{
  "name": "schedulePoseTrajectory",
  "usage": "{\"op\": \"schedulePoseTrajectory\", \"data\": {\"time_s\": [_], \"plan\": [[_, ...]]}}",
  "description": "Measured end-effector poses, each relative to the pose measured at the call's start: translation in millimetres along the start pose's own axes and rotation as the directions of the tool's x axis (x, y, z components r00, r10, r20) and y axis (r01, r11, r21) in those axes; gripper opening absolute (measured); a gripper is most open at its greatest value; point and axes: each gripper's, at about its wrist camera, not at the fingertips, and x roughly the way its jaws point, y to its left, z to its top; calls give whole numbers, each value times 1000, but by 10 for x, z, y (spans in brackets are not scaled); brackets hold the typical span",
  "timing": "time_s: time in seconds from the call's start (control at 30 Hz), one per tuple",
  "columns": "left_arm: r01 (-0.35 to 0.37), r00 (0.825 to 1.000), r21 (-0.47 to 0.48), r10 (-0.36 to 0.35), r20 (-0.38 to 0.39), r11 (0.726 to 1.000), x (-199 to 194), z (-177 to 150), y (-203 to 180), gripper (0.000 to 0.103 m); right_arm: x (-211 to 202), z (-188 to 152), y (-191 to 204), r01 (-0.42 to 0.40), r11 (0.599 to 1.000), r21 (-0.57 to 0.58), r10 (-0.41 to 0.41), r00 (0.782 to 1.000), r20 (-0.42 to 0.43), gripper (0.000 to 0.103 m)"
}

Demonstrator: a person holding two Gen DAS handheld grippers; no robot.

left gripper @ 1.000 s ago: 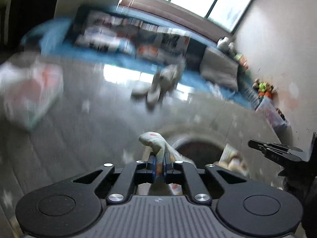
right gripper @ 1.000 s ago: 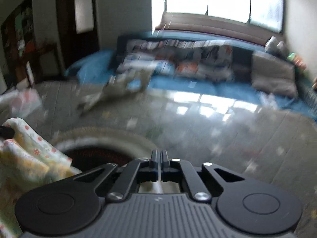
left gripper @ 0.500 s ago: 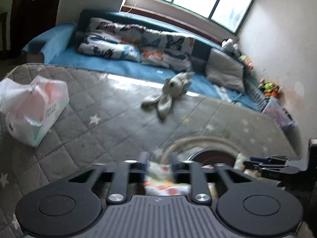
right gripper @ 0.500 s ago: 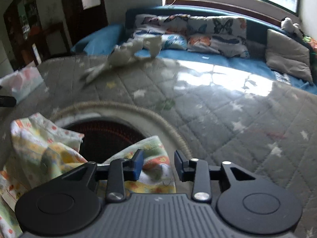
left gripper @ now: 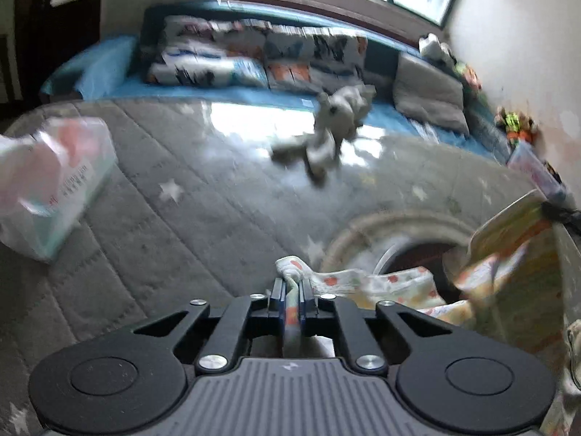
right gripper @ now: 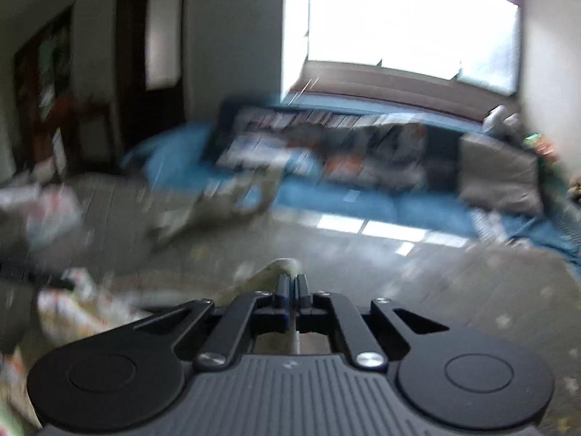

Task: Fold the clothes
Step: 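Lift and spread the garment flat on the bed with both grippers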

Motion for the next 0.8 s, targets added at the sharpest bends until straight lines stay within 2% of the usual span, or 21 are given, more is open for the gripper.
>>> {"op": "schedulePoseTrajectory", "data": {"time_s": [0.07, 0.13, 0.17, 0.23, 0.3, 0.33, 0.4, 0.47, 0.5, 0.57, 0.67, 0.8], "plan": [[-18, 998, -16, 19, 59, 1000, -75, 38, 23, 6, 13, -4, -74, 49, 999, 10, -49, 999, -5, 3], [-42, 992, -1, 42, 120, 999, -120, 54, 26, 6, 141, -55, -125, 91, 996, 2, -91, 994, -68, 9], [-41, 989, 8, 40, 142, 999, -132, 56, 28, 6, 195, -79, -143, 99, 995, 1, -99, 991, -95, 10], [-40, 988, 30, 35, 148, 999, -129, 62, 27, 7, 264, -123, -155, 68, 998, 15, -65, 989, -132, 17], [-49, 990, 35, 44, 133, 998, -93, 78, 35, 9, 318, -163, -114, 13, 1000, 19, -10, 986, -167, 33], [-50, 991, 30, 46, 126, 998, -71, 91, 50, 9, 363, -193, -48, -9, 1000, 1, 9, 982, -187, 36], [-54, 992, 14, 52, 113, 998, -27, 113, 79, 16, 453, -254, 85, -55, 998, -33, 46, 972, -229, 36], [-73, 993, -9, 73, 96, 997, 5, 132, 114, 30, 543, -317, 225, -100, 993, -63, 79, 960, -270, 36], [-83, 993, -18, 84, 85, 996, 9, 135, 126, 32, 587, -354, 314, -119, 990, -71, 94, 953, -288, 36], [-76, 994, -1, 75, 83, 997, -18, 92, 118, 33, 648, -408, 477, -137, 986, -93, 102, 945, -310, 36], [-49, 996, 35, 46, 70, 998, -43, 28, 64, 33, 686, -421, 664, -156, 979, -131, 111, 948, -298, 38], [10, 1000, 74, -12, 23, 997, 58, -5, -117, 33, 744, -370, 670, -149, 982, -117, 111, 951, -287, 46]]}}
